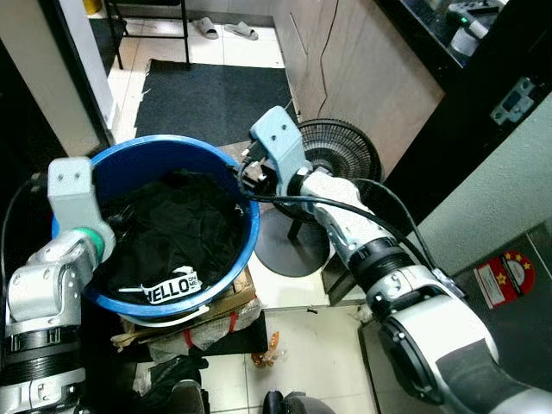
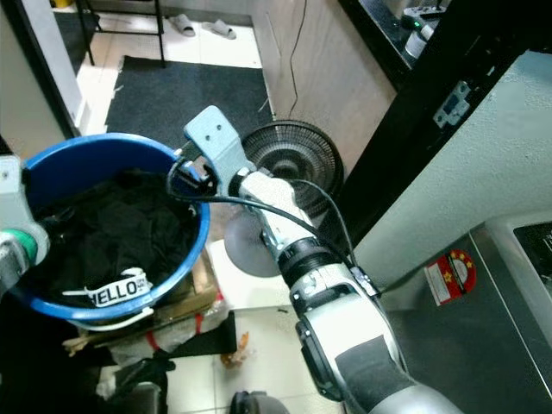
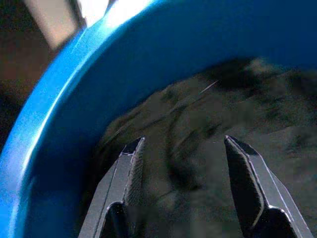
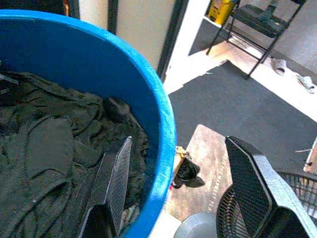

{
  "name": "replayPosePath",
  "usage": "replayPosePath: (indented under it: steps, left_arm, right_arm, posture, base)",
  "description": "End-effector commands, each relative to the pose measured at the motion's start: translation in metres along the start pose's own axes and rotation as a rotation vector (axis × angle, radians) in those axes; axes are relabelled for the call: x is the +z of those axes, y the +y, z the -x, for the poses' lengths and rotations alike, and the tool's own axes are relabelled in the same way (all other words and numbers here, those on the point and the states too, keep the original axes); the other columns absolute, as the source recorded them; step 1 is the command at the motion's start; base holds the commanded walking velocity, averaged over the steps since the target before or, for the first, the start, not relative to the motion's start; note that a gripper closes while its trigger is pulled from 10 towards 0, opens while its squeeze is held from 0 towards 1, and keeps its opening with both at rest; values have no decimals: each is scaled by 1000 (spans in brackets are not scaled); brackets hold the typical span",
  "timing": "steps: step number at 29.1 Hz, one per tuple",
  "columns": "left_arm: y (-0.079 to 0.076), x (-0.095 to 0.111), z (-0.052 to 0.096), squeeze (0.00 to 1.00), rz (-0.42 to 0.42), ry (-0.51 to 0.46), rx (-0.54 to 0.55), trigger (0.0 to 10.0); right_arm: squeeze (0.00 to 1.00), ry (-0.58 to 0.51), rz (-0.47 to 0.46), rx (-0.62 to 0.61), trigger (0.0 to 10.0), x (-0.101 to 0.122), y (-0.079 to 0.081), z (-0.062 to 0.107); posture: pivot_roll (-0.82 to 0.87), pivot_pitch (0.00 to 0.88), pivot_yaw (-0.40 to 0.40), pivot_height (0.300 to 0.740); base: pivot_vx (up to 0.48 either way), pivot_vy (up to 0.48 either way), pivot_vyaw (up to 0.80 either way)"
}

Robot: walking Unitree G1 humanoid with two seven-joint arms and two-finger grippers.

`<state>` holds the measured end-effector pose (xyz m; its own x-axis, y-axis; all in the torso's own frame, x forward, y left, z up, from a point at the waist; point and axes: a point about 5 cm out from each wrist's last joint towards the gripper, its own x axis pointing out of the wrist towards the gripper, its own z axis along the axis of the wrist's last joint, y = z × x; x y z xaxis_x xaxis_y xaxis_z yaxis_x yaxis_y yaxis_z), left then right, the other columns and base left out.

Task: Clothes washing

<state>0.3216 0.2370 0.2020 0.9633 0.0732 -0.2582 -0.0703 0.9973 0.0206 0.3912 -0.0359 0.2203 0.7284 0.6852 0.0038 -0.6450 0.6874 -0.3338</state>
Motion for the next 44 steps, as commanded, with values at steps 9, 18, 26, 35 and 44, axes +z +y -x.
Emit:
replayPosePath:
  steps: [9,18,26,35,44]
  left_arm:
    - [-53,48,-1,0,-87,-127,-115,10000]
    - [-38,27,-3,0,-77,-68,-36,10000]
    - [-26,-24,-15,0,-97,80,13,10000]
    - [-5,-93,-17,0,-70,319,54,10000]
    - [-12,-106,-21,0,-45,347,31,10000]
  right_arm:
    - [0,6,-17,-95,10000,-8,-22,14]
    - [0,32,-39,-143,10000,-17,-34,26]
    - [0,33,-45,-144,10000,-20,-30,26]
    - [0,50,-37,-175,10000,-23,-38,31]
    - [0,66,-40,-184,10000,-27,-39,35]
  posture:
    - [62,71,-9,740]
    - [72,91,-43,740]
    - [58,91,-32,740]
    - [50,104,-20,740]
    - [44,146,-26,740]
  base:
    - [0,0,0]
    - [0,0,0]
    - [0,0,0]
    - [0,0,0]
    - [0,0,0]
